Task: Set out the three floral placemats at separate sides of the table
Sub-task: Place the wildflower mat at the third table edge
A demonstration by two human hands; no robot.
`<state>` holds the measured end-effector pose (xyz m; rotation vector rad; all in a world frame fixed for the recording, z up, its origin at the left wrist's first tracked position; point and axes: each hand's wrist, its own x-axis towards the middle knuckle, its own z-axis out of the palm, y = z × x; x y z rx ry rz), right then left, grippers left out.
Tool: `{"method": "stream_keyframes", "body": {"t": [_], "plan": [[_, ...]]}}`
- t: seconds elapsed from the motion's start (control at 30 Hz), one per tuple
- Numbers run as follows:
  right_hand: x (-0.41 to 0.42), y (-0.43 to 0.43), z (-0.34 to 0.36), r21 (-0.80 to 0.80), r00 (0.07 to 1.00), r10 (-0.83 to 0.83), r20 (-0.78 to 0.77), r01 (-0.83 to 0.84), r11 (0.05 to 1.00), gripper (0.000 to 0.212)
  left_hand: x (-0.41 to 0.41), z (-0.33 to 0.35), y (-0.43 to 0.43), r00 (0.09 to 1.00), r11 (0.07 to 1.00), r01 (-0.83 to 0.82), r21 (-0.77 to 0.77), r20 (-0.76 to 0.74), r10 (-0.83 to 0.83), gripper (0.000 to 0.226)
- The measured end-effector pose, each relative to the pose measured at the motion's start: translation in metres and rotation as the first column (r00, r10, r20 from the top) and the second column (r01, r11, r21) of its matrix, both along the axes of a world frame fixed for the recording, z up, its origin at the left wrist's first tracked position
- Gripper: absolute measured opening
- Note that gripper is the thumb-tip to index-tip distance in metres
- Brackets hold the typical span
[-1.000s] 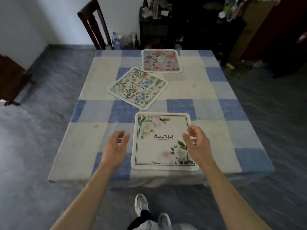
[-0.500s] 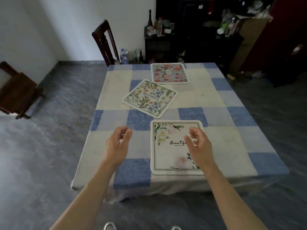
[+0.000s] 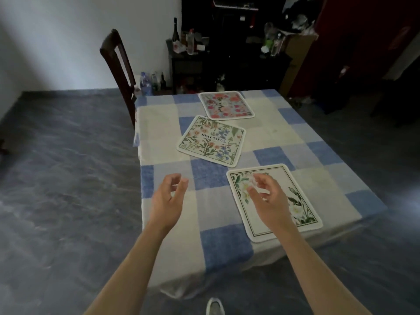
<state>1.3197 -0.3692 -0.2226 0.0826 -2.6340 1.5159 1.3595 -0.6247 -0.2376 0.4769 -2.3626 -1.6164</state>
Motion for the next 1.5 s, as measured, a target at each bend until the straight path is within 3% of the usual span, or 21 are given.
{"method": "stream_keyframes", "body": {"t": [0.17, 0.57, 0.77, 1.03, 1.23, 1.5], "plan": [[-0.015, -0.021, -0.007, -0.052, 1.000, -0.010, 0.024, 0.011, 0.999, 0.038, -0.013, 0.004, -0.027, 0.997, 0.999, -0.047, 0.026, 0.060, 0.045, 0.036], [-0.039, -0.102, -0.022, -0.097, 0.992, -0.102, 0.068, 0.108, 0.989, 0.040, -0.057, 0.003, -0.112, 0.996, 0.999, 0.048, -0.025, 0.074, -0.046, 0.041], [-0.036, -0.193, -0.020, -0.115, 0.972, -0.224, 0.075, 0.232, 0.966, 0.042, -0.079, 0.001, -0.196, 0.977, 0.977, 0.213, -0.027, 0.037, -0.212, 0.037], [-0.040, -0.317, -0.003, -0.069, 0.985, -0.169, 0.045, 0.172, 0.983, 0.043, -0.085, 0.023, -0.314, 0.971, 0.970, 0.235, -0.069, -0.028, -0.237, 0.032], [-0.070, -0.344, 0.012, -0.154, 0.978, -0.209, 0.028, 0.210, 0.965, 0.039, -0.133, 0.037, -0.328, 0.952, 0.953, 0.298, -0.060, -0.051, -0.301, 0.037], [-0.116, -0.339, -0.027, -0.181, 0.937, -0.341, 0.081, 0.350, 0.919, 0.041, -0.186, 0.016, -0.322, 0.899, 0.888, 0.437, -0.141, 0.066, -0.432, 0.039]]}}
